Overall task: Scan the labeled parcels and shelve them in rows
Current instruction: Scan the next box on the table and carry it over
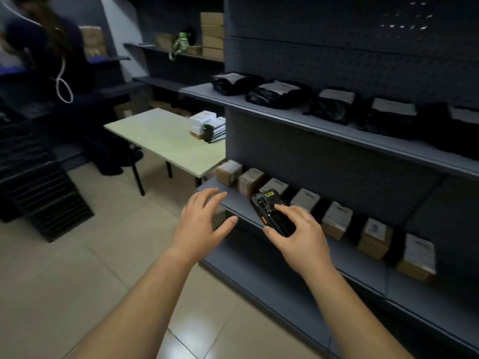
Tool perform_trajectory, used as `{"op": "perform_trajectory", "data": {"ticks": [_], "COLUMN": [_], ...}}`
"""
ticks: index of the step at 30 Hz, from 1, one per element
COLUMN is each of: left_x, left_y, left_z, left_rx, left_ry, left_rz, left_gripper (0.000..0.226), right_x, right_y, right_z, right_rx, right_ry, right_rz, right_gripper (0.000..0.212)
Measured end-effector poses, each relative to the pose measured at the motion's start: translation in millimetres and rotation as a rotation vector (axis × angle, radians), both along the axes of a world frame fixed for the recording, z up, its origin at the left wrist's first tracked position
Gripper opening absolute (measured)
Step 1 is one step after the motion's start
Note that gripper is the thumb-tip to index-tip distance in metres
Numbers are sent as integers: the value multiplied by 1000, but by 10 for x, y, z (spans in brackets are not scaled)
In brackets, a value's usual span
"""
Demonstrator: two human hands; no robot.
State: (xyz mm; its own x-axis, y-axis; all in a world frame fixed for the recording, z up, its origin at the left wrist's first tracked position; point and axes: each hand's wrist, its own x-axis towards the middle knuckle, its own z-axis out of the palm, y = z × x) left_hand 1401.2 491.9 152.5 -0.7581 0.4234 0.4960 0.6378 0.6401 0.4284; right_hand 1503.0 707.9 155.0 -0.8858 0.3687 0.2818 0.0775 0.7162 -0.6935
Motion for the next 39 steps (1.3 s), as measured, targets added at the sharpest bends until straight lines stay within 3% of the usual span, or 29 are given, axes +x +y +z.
{"op": "perform_trajectory", "data": {"ticks": [5,13,20,26,30,39], "left_x": [-826,-2127,-3284,-4818,-5905,-7739], "left_y": [-912,-2268,-3157,-3574,-3589,-2663], "left_z": [-51,235,103,-47,79,-77], "left_rx": [-34,-49,-38,-45,-38,-92], "left_ry": [23,23,-8,-62,-85,-104], "left_rz": [172,464,538,439,267,-63], "left_gripper": [64,64,67,68,67,70], "right_x": [-1163,-3177,-4565,-5792,-6438,-7329], "right_y": [-776,-2116,-3045,-3464,-3444,-2761], "right_z": [-49,132,7,-138,-2,-124], "right_rx": [-4,-43,-9,-5,-63,-122], "right_ry": [-3,67,39,-5,19,20], "right_rz": [152,409,518,391,196,-206], "right_gripper": [58,68,69,68,55,50]}}
